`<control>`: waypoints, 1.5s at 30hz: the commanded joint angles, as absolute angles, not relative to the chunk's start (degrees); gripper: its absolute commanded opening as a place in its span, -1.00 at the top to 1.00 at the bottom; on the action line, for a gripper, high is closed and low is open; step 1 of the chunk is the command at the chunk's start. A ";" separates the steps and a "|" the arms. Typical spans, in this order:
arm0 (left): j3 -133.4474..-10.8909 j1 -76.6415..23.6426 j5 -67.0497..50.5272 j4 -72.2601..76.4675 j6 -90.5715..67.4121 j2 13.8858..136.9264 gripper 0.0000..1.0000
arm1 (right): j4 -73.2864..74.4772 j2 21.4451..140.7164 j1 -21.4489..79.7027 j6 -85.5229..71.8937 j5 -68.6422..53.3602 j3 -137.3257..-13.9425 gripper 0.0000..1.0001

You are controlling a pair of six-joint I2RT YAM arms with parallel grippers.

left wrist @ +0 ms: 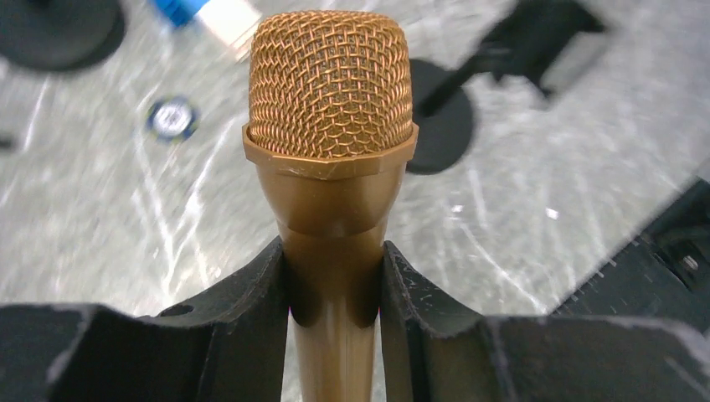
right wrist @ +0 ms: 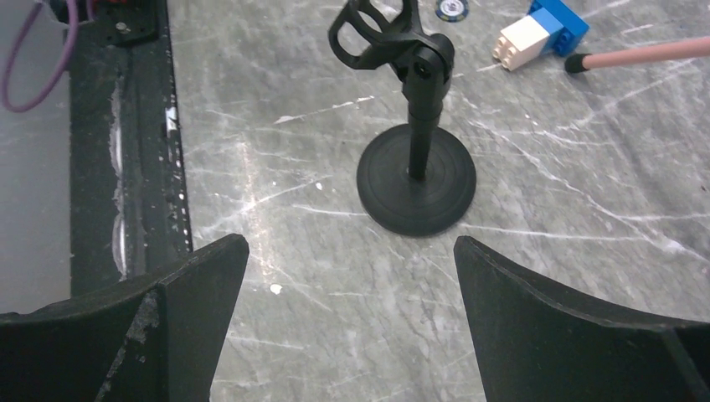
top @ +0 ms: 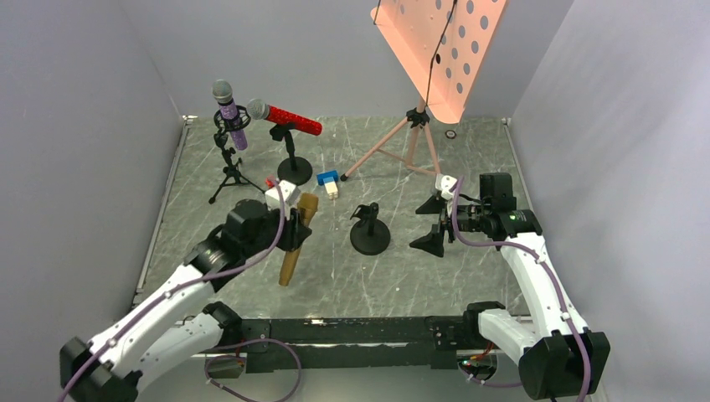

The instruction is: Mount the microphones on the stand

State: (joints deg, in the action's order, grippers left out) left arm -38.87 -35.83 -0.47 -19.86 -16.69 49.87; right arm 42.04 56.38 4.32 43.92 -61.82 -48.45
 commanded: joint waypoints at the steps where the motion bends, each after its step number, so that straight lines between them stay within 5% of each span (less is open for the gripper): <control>1: -35.65 -36.42 -20.07 -8.21 -4.24 41.69 1.00 | 43.73 57.26 4.21 45.58 -69.40 -51.46 -0.99; 9: -39.32 -43.52 -32.62 5.77 -5.08 44.52 1.00 | 56.70 62.70 9.03 47.86 -78.35 -66.40 -0.99; 17: -48.14 -52.53 -33.35 16.83 -6.38 57.52 1.00 | 44.14 62.90 18.50 29.21 -75.21 -69.95 -0.99; 36: -57.21 -55.07 -31.23 14.90 -8.90 69.35 1.00 | 41.45 63.51 19.55 25.45 -78.46 -70.96 -0.99; 45: -57.83 -55.20 -30.81 12.37 -8.76 70.19 1.00 | 41.24 63.20 19.43 24.52 -77.17 -72.31 -0.72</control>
